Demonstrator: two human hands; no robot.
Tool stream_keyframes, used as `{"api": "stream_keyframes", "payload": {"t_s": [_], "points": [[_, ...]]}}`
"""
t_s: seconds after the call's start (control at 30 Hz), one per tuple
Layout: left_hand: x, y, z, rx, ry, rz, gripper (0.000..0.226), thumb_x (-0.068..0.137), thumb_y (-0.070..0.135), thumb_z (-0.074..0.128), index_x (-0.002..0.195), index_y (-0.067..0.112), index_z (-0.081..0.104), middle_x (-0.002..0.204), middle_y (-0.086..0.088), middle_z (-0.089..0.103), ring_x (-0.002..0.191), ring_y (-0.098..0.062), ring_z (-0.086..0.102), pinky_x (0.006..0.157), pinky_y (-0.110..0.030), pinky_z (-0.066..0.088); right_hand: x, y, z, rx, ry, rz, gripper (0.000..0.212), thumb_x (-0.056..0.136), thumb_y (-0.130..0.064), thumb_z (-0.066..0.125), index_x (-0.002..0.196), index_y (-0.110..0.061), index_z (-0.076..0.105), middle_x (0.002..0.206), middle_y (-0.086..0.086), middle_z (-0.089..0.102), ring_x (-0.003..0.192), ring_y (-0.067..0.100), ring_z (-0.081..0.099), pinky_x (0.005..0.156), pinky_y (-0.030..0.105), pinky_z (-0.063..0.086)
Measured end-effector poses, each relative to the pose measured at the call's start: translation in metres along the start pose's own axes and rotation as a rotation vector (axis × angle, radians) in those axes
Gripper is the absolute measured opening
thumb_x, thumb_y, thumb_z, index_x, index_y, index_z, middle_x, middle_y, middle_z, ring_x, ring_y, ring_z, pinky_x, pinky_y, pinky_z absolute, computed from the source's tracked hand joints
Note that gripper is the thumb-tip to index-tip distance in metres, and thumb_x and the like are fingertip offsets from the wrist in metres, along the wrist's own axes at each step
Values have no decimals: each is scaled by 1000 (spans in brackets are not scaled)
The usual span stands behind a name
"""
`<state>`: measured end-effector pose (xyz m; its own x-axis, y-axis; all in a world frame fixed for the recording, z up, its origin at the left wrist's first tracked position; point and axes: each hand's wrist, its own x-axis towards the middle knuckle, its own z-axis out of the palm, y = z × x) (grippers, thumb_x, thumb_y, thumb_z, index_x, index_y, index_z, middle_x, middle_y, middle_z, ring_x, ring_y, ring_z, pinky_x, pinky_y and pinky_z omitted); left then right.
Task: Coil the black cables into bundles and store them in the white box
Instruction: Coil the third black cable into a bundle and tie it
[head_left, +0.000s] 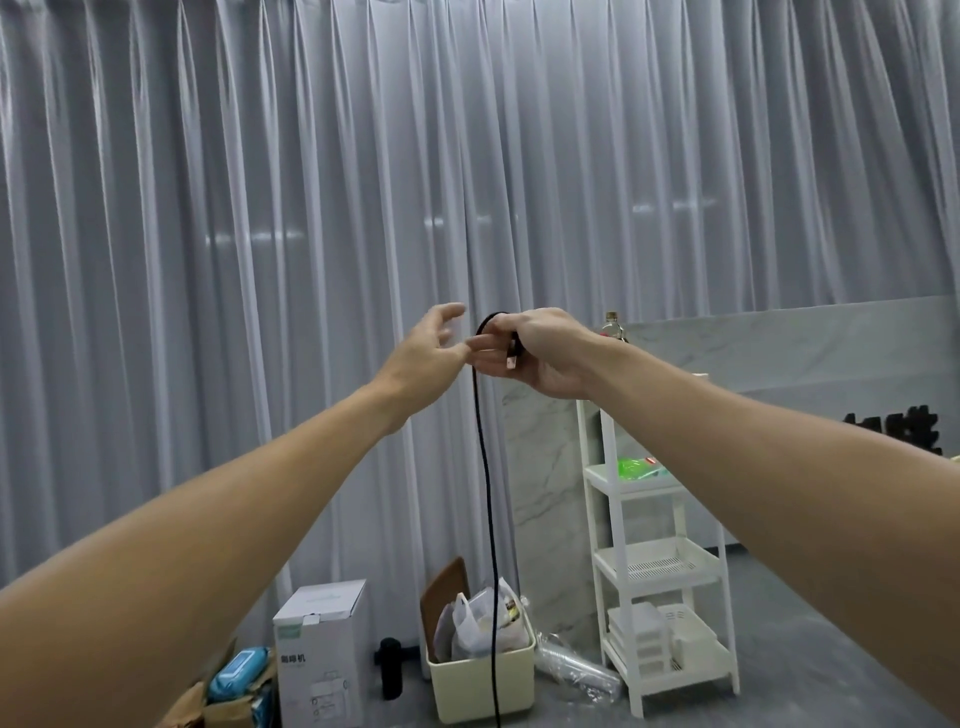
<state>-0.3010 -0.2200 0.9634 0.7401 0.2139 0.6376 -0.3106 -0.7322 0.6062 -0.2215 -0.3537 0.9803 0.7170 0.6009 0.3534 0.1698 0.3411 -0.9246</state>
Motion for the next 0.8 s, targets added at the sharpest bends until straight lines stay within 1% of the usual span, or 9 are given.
{"api": "stream_keyframes", "payload": {"t_s": [0.03,0.07,0.13,0.2,0.27,0.4,0.53,0.7,0.8], "points": [[-1,-2,1,-16,-45,-60,52,100,17,51,149,26,36,140,11,49,133,-11,47,107,-30,39,-3,1,-1,-18,-42,13,21,102,-1,46,95,9,63,95,24,70,82,32,71,90,40,59],[-2,-4,2,-49,-98,-113,51,100,16,49,150,24,37,138,9,55,126,-15,56,105,-31,44,-5,2,-2,-47,-69,20,20,101,-2,48,96,9,65,97,24,71,87,33,72,89,40,59],[-7,-6,5,-126,-178,-166,35,102,17,47,136,22,53,123,4,68,106,-17,69,89,-27,54,-7,5,-6,-101,-68,23,20,100,-2,51,101,11,66,104,24,72,99,36,72,92,43,58],[-12,-10,9,-204,-213,-174,23,103,19,49,121,23,61,115,3,71,94,-16,72,80,-24,57,-8,11,-13,-90,-72,35,23,100,-3,50,108,13,65,107,26,72,105,38,70,96,45,56],[-16,-19,12,-255,-241,-187,21,102,18,52,120,20,63,111,1,71,88,-15,70,81,-26,58,-11,19,-20,-45,-101,63,27,101,-4,48,112,15,63,108,27,71,104,38,70,95,43,56],[-25,-37,18,-260,-228,-180,30,95,18,65,125,19,62,92,-1,69,81,-13,66,84,-30,58,-19,40,-33,31,-125,77,30,104,-9,44,103,10,67,105,26,72,97,34,73,78,35,61],[-39,-55,30,-287,-187,-96,20,95,10,65,111,22,69,79,6,69,70,-9,61,73,-23,54,-25,66,-39,145,-41,95,34,106,-22,46,94,3,66,97,24,74,92,33,75,71,36,62],[-55,-85,54,-154,-123,-27,28,100,10,57,101,35,70,76,15,67,66,-2,54,66,-15,49,-36,112,-41,321,-30,169,27,102,-22,56,97,2,68,105,22,74,103,32,72,83,34,61],[-71,-111,73,-54,-193,-48,24,101,15,55,101,34,70,76,5,61,71,-8,51,65,-14,46,-44,149,-40,413,-18,248,25,101,-23,57,103,-1,69,103,17,75,86,24,74,72,27,62]]}}
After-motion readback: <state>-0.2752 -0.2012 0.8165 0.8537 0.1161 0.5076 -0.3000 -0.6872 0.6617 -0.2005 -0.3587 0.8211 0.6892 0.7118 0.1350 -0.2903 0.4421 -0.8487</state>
